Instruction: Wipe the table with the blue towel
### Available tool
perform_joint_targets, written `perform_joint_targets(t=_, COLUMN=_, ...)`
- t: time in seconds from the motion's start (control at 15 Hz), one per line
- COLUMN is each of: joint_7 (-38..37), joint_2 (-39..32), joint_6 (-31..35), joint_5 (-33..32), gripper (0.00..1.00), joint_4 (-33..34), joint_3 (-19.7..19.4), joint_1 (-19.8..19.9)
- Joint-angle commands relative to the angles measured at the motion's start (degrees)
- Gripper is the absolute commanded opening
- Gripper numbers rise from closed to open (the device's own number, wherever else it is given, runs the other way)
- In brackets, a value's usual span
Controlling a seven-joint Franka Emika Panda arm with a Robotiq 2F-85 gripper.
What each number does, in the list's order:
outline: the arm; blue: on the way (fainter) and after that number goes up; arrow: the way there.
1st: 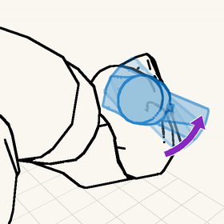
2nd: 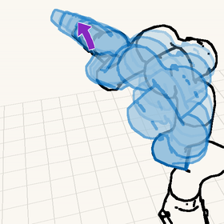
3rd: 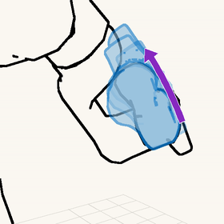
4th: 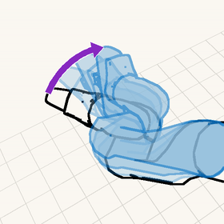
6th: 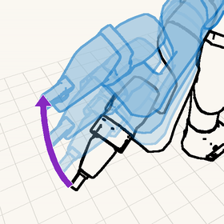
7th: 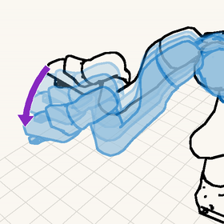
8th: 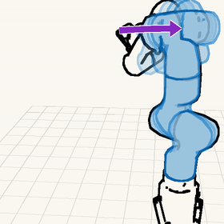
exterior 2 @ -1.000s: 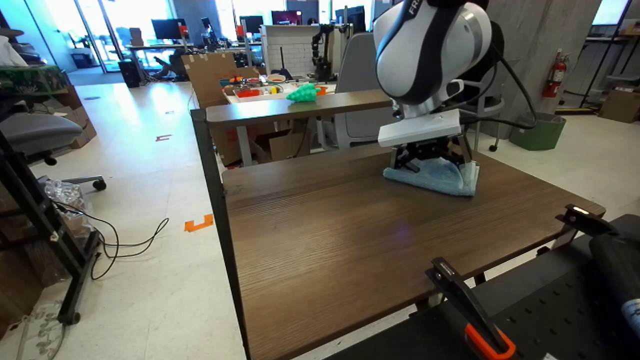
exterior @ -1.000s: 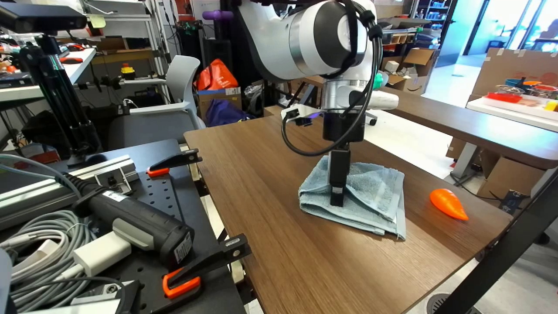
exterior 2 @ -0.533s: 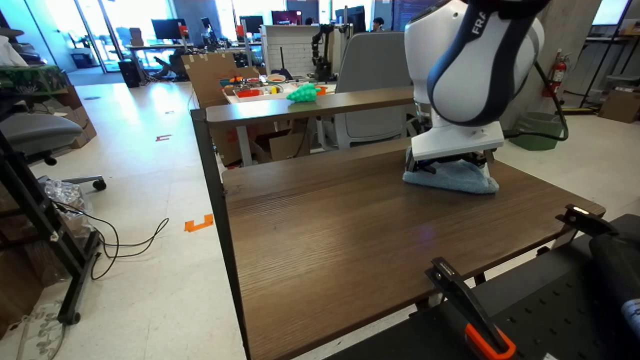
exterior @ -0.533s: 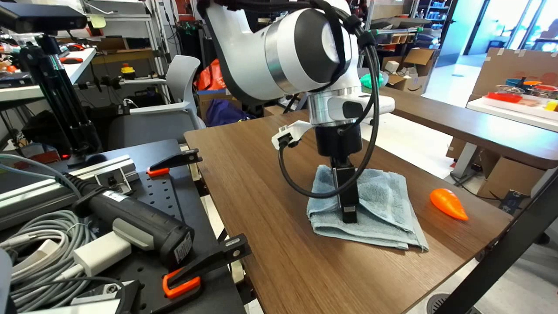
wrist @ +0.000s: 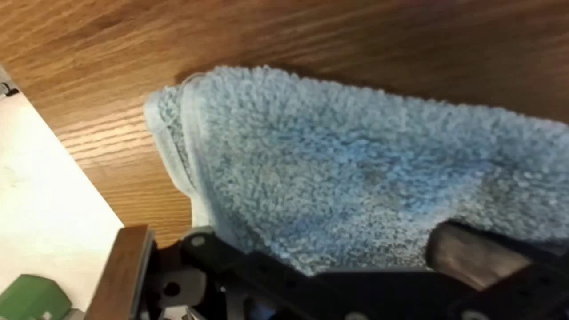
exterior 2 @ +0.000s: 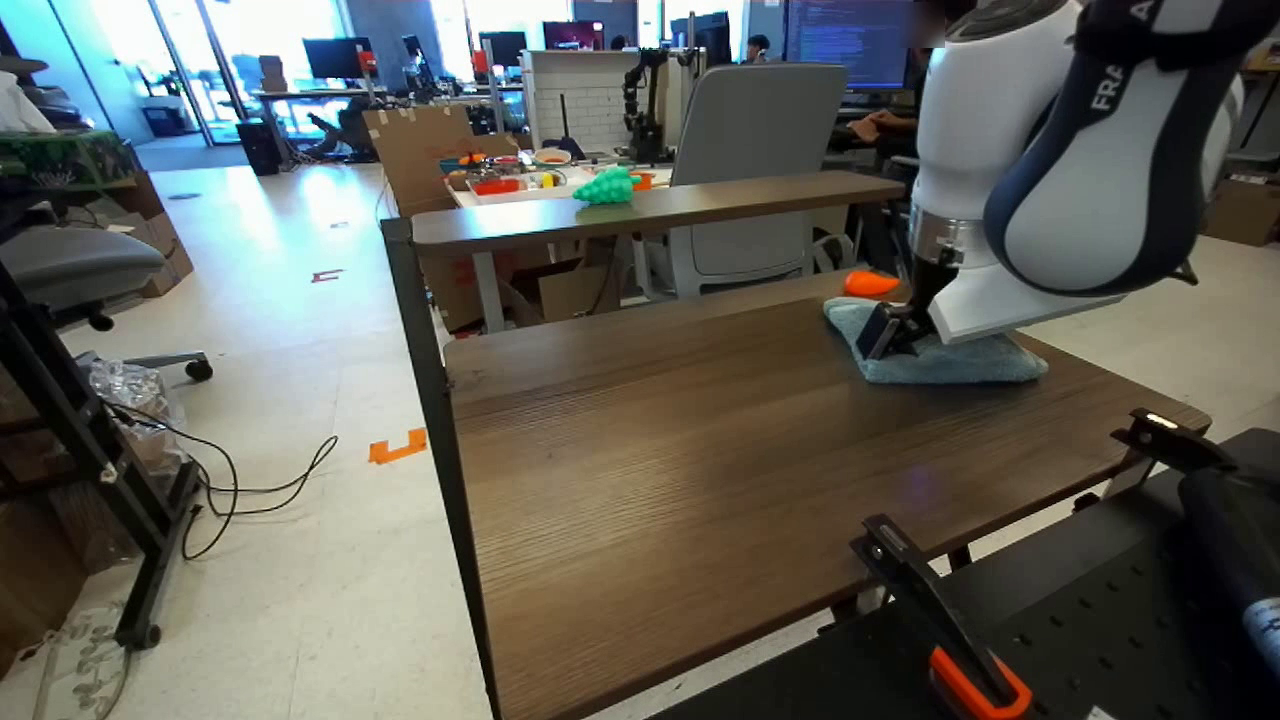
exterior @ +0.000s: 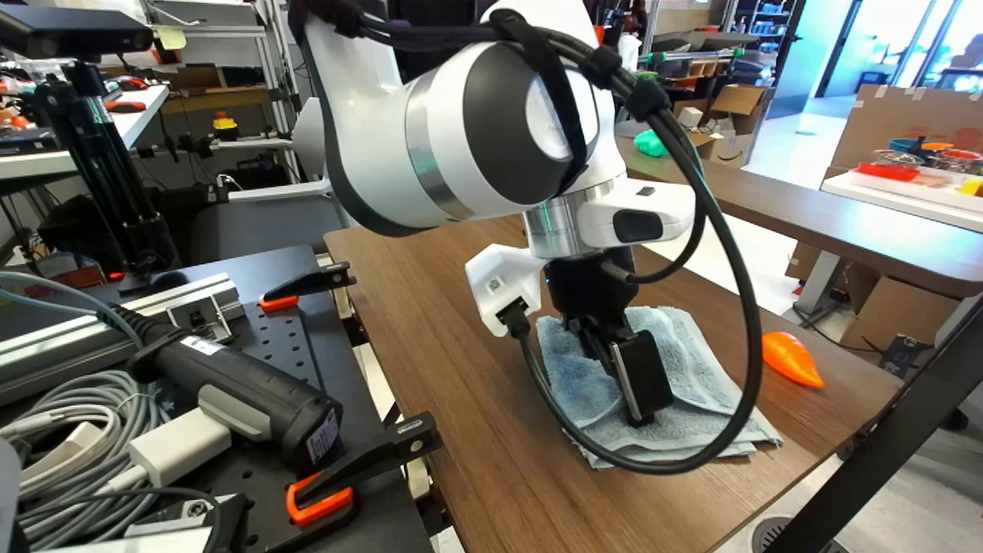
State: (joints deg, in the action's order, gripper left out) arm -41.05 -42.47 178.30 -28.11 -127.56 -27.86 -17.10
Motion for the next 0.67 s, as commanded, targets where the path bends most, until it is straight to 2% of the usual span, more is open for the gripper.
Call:
perform_joint_targets(t=0.0, joint_7=7.2, joint_2=0.1, joint_6=5.6, joint_5=-4.5, gripper=1.00, joint_4=-5.2, joint_3=2.1, joint_1=2.7)
perform_joint_targets(t=0.27, joint_7=13.7, joint_2=2.5, joint_6=7.5, joint_5=-9.5, gripper=1.00, joint_4=-8.6, joint_3=3.6, joint_1=4.8)
perform_joint_targets(t=0.4, joint_7=15.8, joint_2=3.8, joint_6=2.6, joint_5=-10.2, gripper=1.00, joint_4=-8.7, joint_3=6.7, joint_1=6.3)
perform_joint_targets(t=0.47, joint_7=15.2, joint_2=4.5, joint_6=-1.9, joint_5=-8.7, gripper=1.00, joint_4=-8.4, joint_3=8.4, joint_1=6.2)
perform_joint_targets(t=0.53, joint_7=14.4, joint_2=4.6, joint_6=3.6, joint_5=-8.7, gripper=1.00, joint_4=-6.8, joint_3=3.8, joint_1=4.5)
perform_joint_targets(t=0.6, joint_7=14.6, joint_2=5.5, joint_6=1.2, joint_5=-8.7, gripper=1.00, joint_4=-6.9, joint_3=5.1, joint_1=5.0)
